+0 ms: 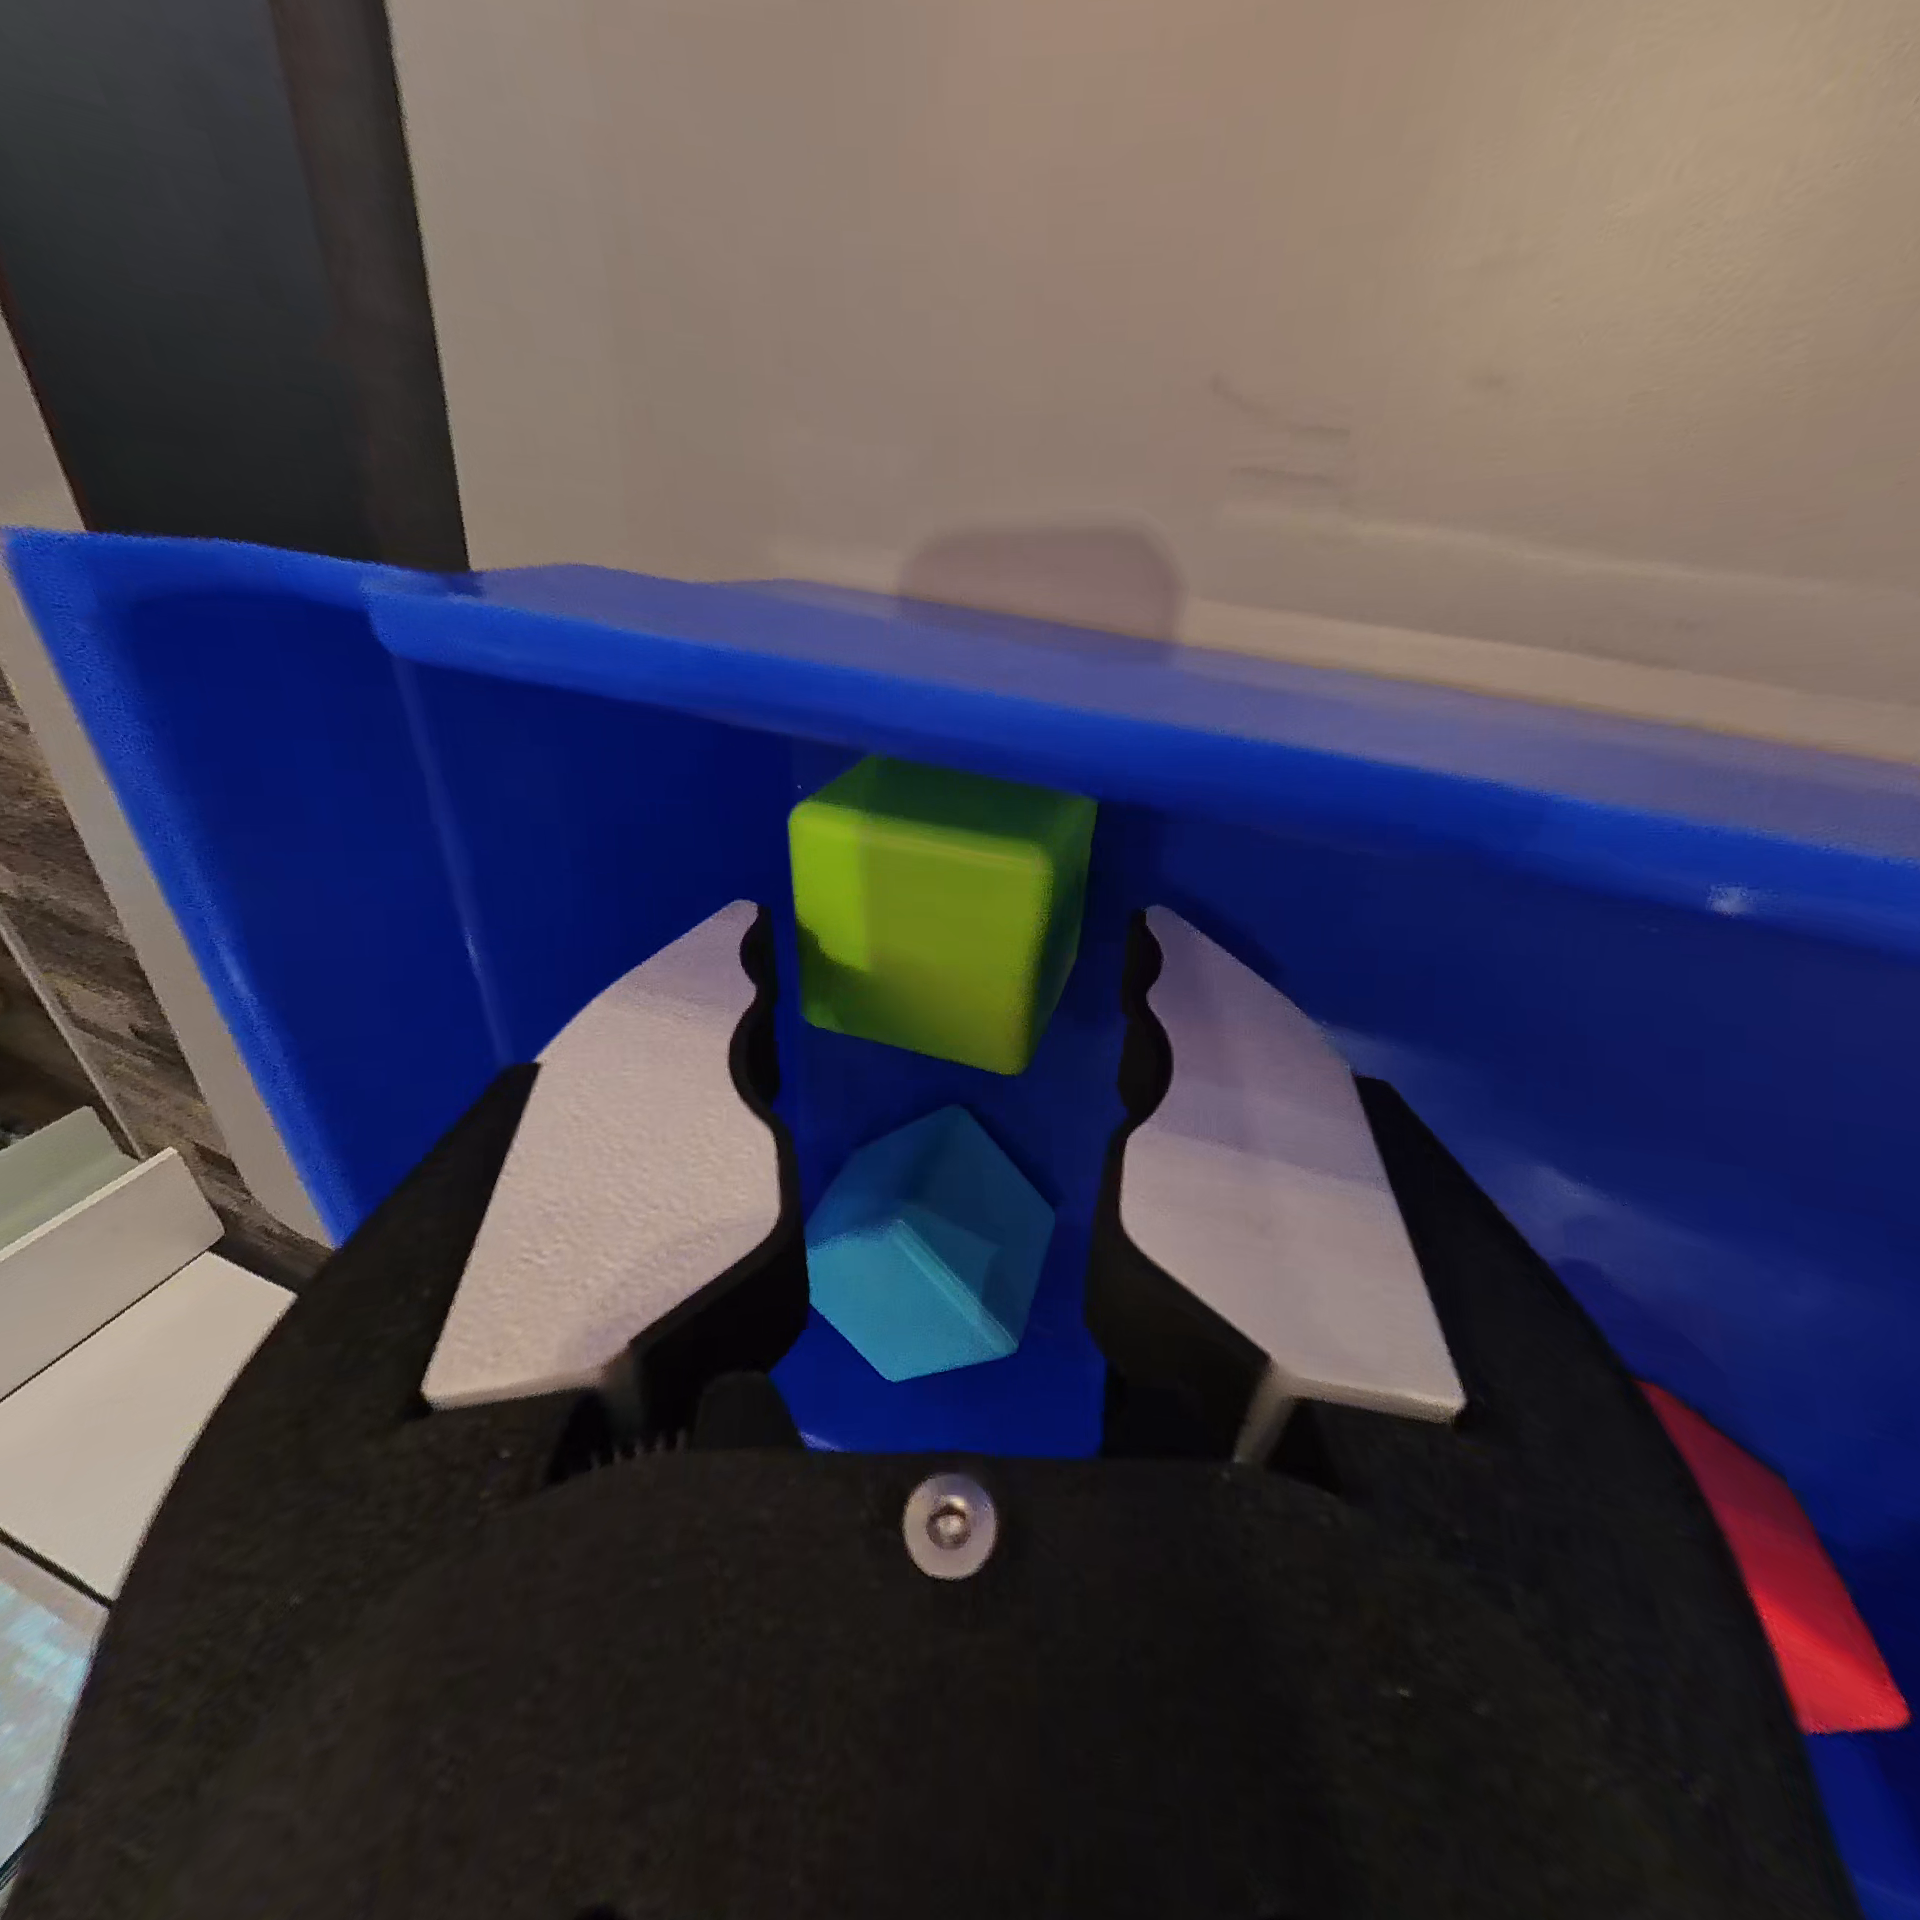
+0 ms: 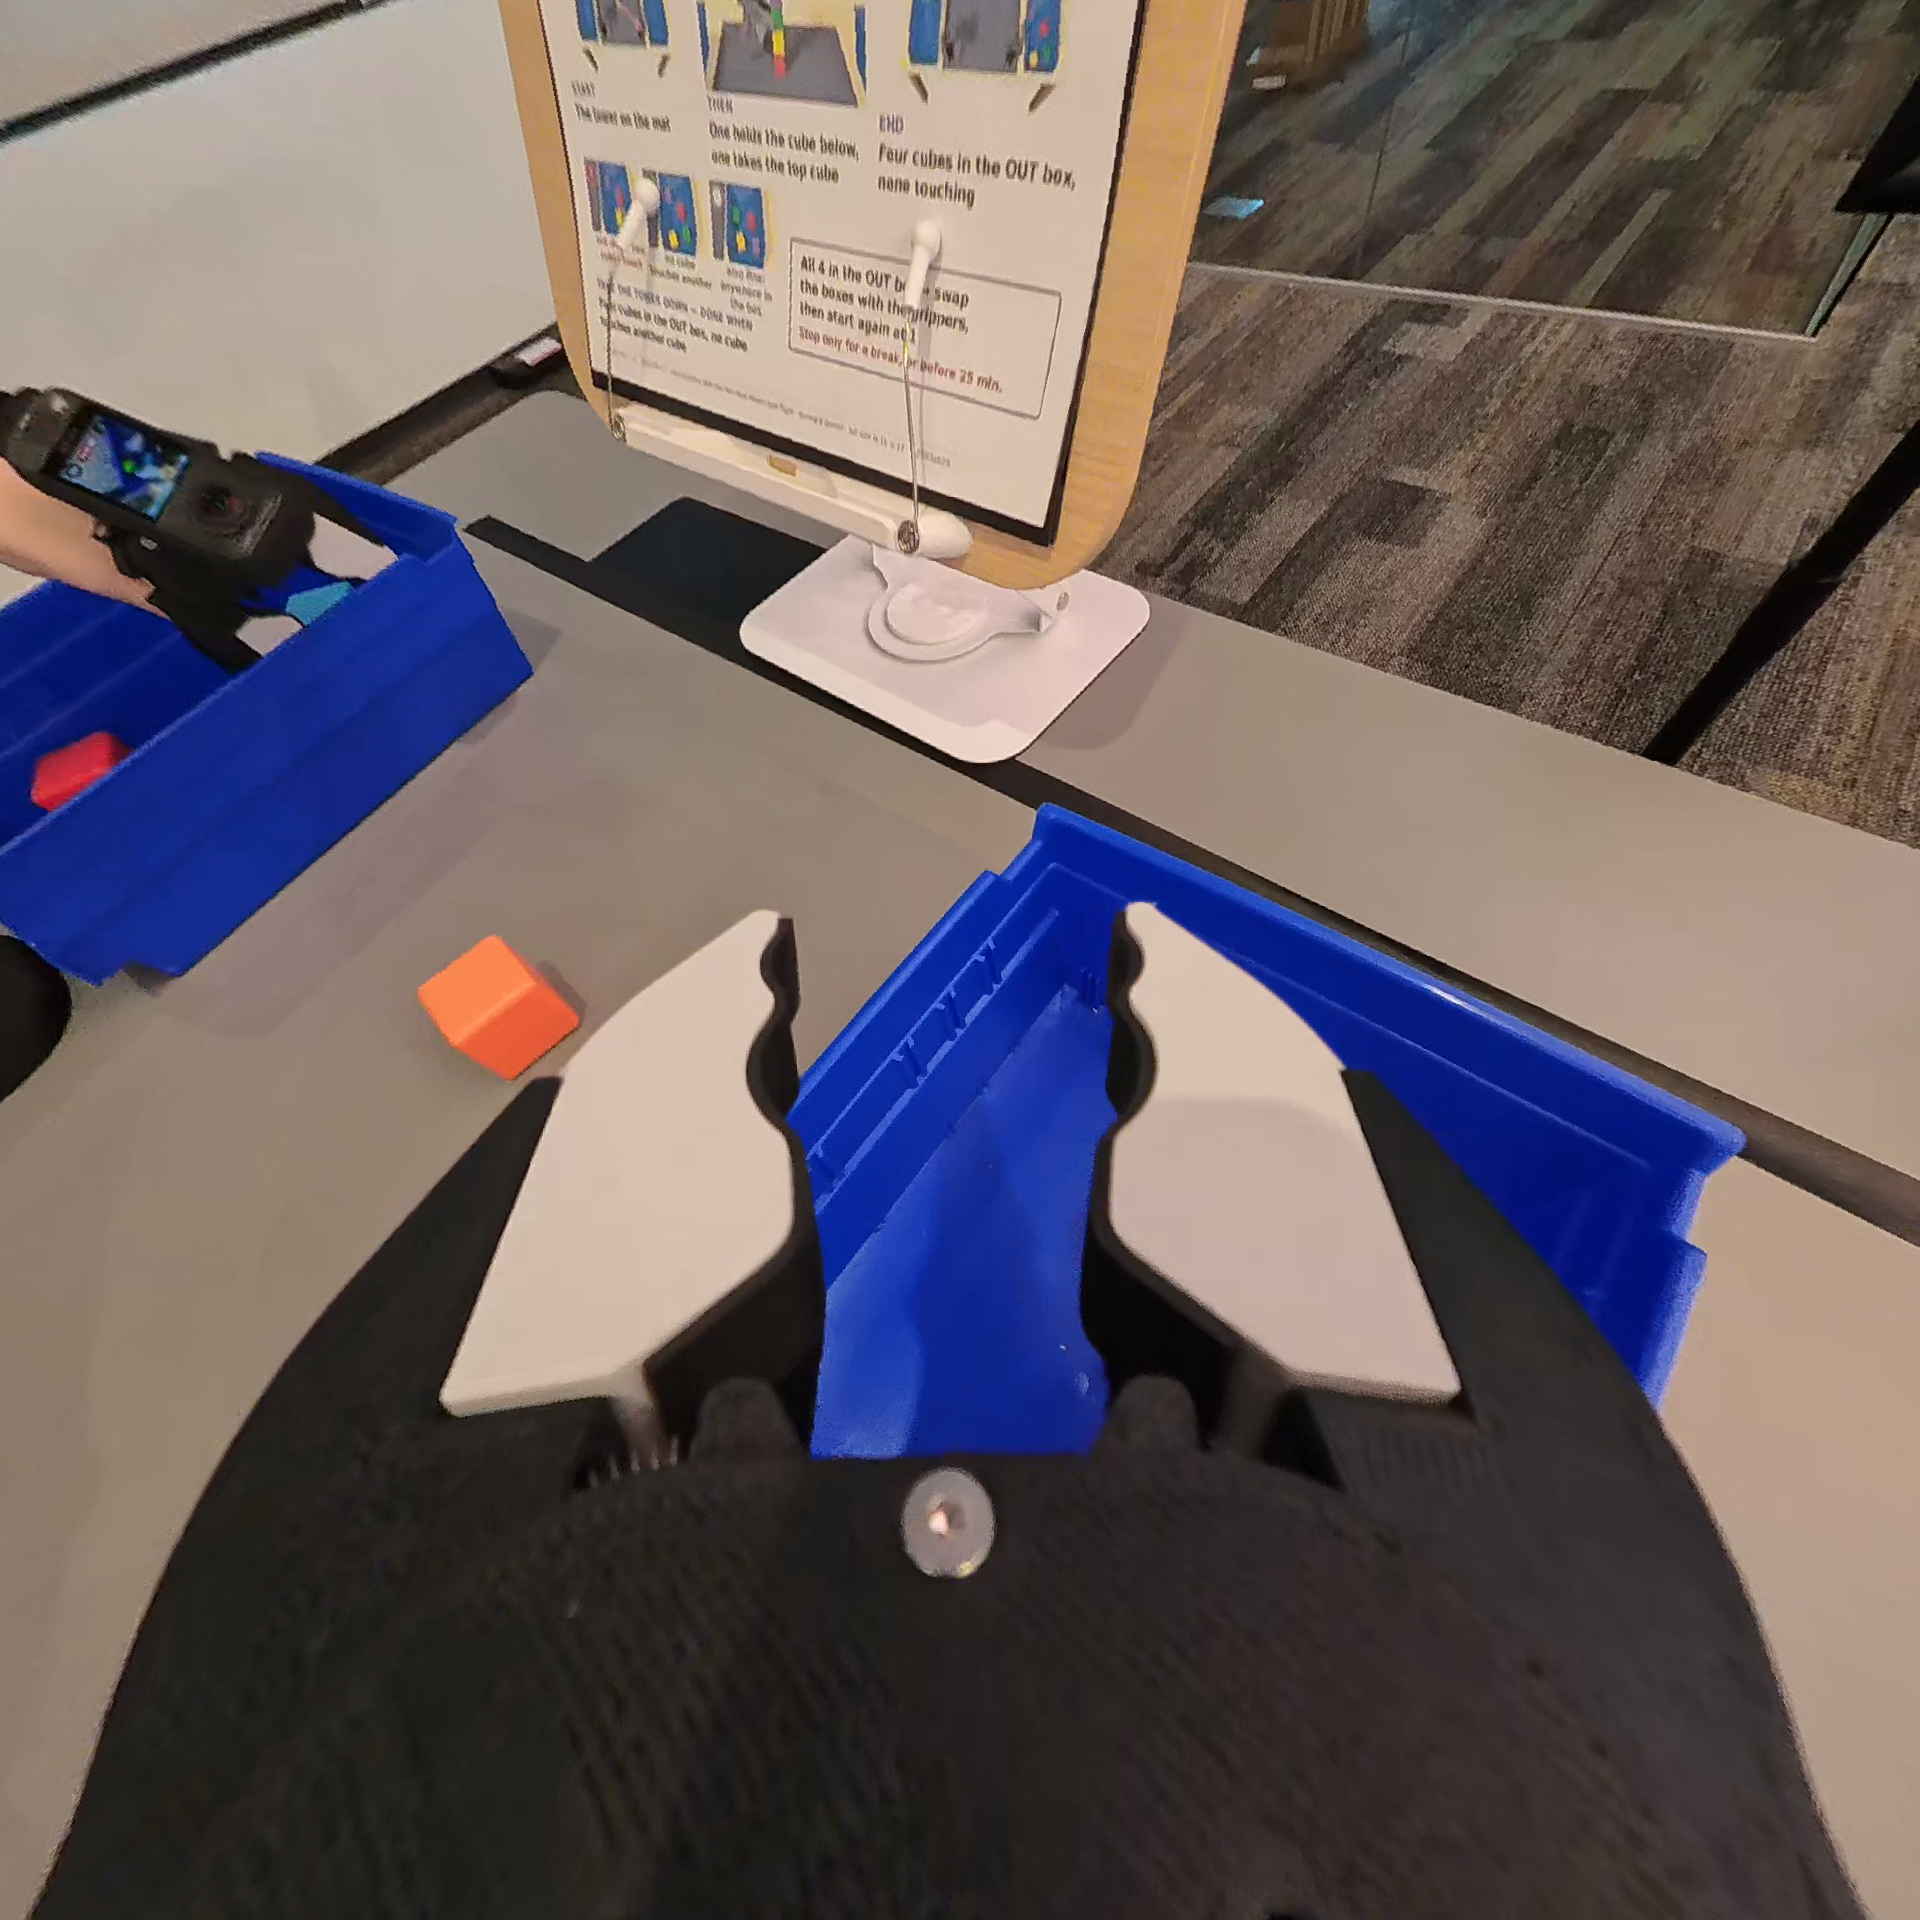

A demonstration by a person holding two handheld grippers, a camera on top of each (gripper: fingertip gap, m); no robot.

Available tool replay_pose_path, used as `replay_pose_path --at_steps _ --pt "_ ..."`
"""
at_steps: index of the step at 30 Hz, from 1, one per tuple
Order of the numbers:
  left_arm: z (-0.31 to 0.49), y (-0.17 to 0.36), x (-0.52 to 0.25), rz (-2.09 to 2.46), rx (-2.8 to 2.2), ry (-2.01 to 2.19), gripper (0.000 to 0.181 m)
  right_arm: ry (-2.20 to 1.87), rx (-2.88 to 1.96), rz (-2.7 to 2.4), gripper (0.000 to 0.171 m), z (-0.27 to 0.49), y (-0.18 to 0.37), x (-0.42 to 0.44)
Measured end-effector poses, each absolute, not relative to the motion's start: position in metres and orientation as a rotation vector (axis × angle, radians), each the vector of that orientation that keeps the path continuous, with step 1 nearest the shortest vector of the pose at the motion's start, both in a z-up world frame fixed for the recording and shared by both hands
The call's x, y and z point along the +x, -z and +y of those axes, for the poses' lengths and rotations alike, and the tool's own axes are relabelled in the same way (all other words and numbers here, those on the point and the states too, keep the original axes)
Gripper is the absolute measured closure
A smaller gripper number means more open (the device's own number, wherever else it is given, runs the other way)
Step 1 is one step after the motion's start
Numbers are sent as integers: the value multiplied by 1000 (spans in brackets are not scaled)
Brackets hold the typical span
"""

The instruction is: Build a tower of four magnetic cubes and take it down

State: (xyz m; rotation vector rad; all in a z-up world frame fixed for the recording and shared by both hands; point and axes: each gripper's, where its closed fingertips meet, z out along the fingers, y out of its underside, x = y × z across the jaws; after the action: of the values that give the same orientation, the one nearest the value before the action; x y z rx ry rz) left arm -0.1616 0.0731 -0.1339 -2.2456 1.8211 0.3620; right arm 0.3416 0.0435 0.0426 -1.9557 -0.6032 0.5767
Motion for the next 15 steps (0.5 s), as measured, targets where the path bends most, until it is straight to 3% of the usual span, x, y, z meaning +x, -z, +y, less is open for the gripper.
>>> replay_pose_path --at_steps 9,15 --pt "68 134 -163 1751 -2281 -273 129 -568 -1991 -628 112 47 -32 337" --pt "59 62 -175 1637 -2199 -368 130 -568 -2008 -640 112 47 -28 335"
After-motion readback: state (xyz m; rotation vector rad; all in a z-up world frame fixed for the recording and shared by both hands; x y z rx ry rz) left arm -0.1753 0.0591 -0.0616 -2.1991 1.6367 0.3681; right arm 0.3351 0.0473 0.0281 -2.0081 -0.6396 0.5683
